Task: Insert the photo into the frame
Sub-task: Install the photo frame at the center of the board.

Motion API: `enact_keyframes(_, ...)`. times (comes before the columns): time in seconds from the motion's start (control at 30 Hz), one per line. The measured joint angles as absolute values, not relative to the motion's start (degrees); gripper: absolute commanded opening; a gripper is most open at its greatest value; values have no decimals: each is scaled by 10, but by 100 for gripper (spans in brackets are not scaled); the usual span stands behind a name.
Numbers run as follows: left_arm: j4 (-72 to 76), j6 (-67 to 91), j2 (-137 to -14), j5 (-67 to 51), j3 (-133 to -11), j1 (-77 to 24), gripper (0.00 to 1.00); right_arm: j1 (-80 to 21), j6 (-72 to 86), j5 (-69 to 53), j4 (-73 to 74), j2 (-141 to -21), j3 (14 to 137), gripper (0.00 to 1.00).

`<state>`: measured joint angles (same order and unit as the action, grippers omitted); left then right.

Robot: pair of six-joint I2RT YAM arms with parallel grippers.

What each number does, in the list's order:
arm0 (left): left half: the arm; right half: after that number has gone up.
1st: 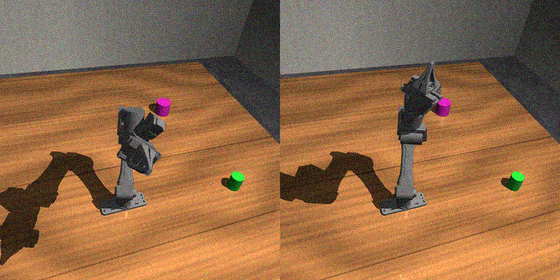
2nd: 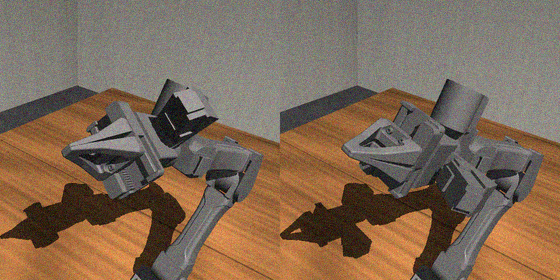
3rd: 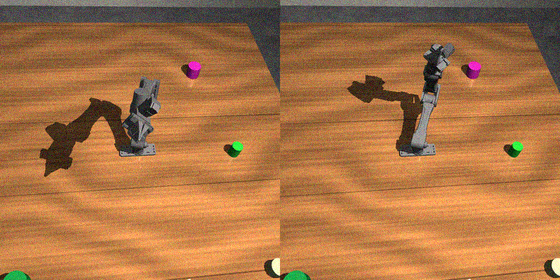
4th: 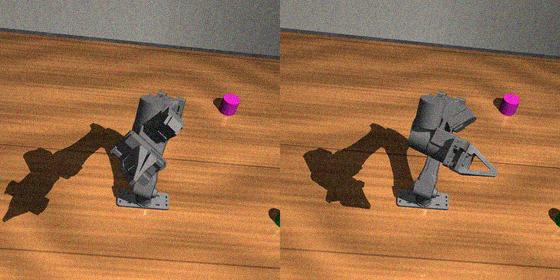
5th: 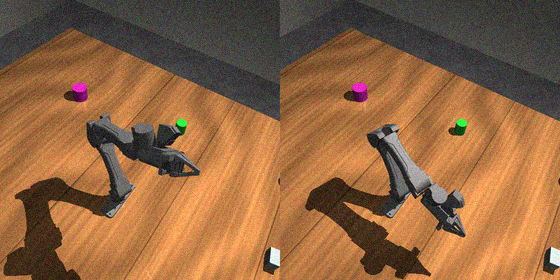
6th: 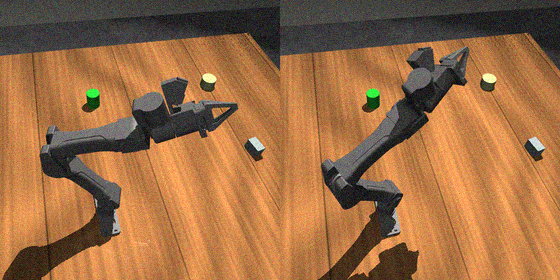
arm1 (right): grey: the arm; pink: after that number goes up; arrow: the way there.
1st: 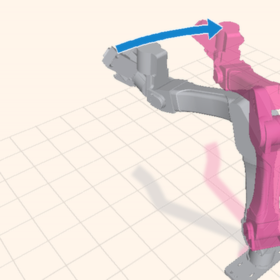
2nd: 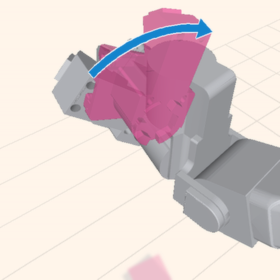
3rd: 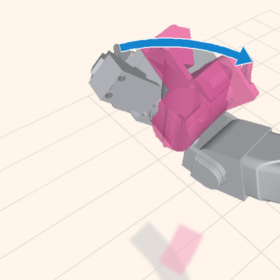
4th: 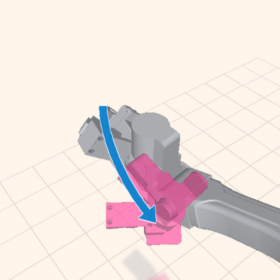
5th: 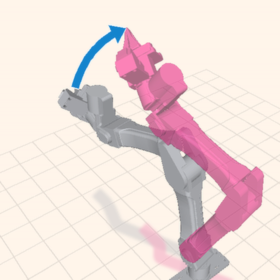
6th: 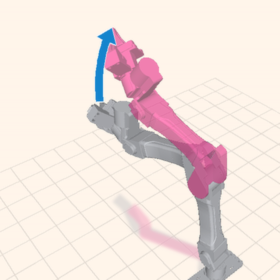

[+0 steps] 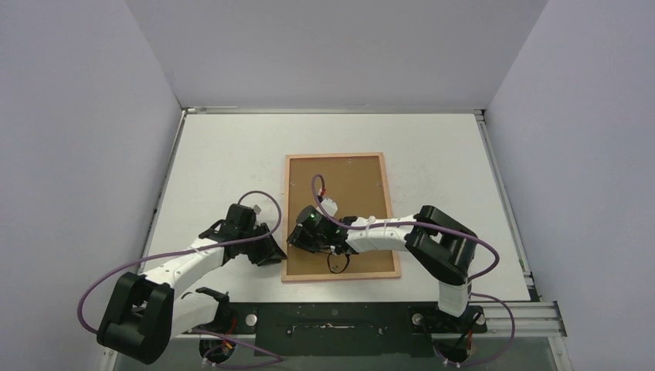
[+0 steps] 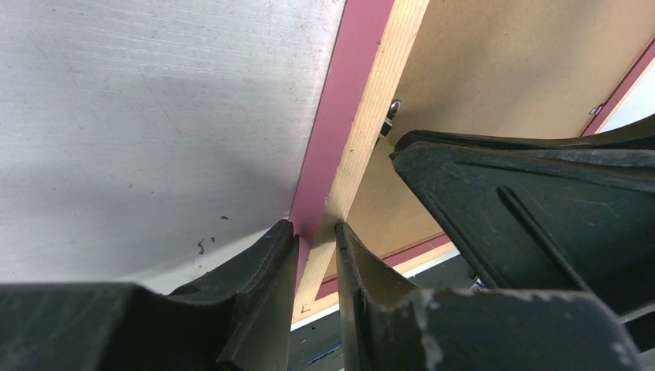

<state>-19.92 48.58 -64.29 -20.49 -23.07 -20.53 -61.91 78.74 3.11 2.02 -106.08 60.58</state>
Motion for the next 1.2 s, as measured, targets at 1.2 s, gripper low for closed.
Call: enact_keyframes(1.2,-200,462,-667,-217,-246,-207,18,-625,797,30,-37,-1084,608,40)
